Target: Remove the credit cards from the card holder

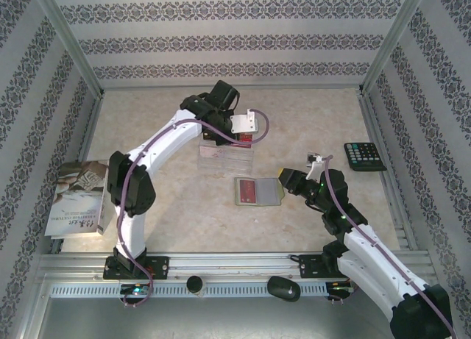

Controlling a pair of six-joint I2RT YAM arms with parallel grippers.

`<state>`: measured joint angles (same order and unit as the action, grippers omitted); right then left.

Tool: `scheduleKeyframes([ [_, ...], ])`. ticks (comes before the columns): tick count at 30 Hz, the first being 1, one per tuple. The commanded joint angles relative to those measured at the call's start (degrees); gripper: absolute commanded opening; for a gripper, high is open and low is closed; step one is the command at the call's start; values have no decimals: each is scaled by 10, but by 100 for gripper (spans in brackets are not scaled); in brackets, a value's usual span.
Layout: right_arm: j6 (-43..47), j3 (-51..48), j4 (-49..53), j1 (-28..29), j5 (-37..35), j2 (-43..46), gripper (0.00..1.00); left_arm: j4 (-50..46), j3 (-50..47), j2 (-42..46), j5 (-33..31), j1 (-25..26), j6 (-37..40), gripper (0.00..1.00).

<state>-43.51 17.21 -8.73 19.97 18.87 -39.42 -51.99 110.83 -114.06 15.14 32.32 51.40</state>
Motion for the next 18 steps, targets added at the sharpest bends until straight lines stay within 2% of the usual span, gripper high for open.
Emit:
scheduleKeyframes([
  [1, 1, -9, 6, -9, 2, 0, 28, -68, 61, -24, -1, 7, 76, 0],
  [8, 3, -12, 9, -20, 3, -6, 28, -88, 110, -65, 6, 6, 107, 0],
  [18, 4, -10, 6, -26, 5, -17, 28, -61, 105, -91, -4, 5, 117, 0],
])
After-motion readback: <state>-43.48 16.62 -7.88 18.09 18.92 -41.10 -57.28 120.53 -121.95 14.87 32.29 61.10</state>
